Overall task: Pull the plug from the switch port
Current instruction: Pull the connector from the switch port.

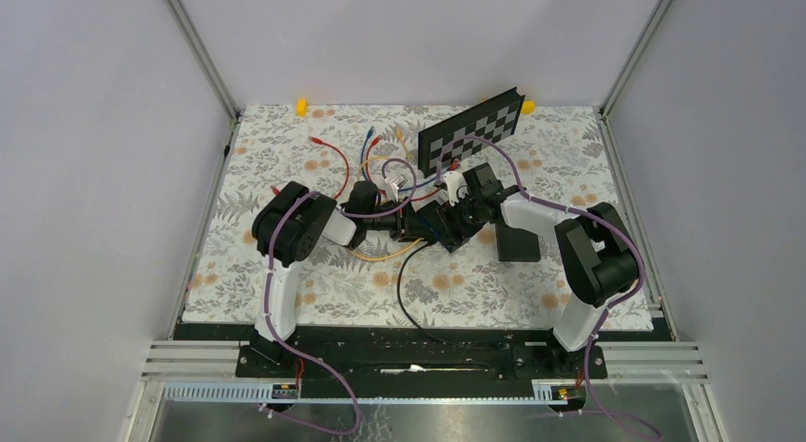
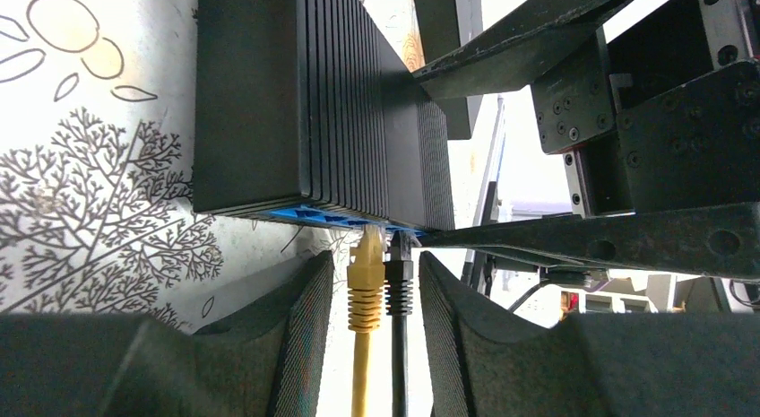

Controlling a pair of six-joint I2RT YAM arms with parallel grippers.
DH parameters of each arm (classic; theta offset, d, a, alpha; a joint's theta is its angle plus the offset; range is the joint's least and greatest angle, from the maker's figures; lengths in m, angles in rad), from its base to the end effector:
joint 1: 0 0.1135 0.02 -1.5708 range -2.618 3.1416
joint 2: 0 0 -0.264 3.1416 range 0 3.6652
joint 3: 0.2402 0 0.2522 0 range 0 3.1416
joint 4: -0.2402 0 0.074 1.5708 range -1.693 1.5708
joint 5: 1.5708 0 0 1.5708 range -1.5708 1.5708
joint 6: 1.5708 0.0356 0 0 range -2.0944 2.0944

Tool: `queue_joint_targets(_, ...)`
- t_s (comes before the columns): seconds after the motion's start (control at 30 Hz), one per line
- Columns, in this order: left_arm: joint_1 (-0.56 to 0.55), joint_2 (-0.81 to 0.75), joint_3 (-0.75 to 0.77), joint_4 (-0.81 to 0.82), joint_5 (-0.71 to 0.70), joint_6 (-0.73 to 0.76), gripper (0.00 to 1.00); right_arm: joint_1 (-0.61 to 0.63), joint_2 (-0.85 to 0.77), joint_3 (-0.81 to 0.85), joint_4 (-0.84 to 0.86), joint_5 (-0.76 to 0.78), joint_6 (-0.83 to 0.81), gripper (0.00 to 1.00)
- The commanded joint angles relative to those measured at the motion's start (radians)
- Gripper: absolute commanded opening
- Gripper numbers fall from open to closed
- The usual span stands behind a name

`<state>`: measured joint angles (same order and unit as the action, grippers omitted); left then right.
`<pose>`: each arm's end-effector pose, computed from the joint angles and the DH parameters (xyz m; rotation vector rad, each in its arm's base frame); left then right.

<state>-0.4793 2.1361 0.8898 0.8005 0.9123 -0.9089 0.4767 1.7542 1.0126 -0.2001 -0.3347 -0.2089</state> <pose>0.3267 -0.2015 0.0821 0.1966 2.3018 -1.7224 0.3080 0.1722 0.1648 -0.9746 2.3200 0.5298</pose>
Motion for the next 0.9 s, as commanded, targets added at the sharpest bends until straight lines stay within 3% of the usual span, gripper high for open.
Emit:
queue_joint_targets(0.0, 0.007, 0.036, -0.003, 0.07, -0.004, -0.033, 0.43, -0.005, 0.039, 0.006, -0.03, -0.015, -0.002, 0.0)
queue_joint_targets(0.47, 0.029, 0.064, 0.004, 0.11, 0.004, -0.074, 0.34, -0.004, 0.045, 0.01, -0.035, -0.013, -0.006, 0.0)
queue_joint_targets(0.87, 0.037, 0.081, 0.024, 0.12, 0.009, -0.09, 0.4, -0.005, 0.046, 0.009, -0.036, -0.013, -0.009, 0.0)
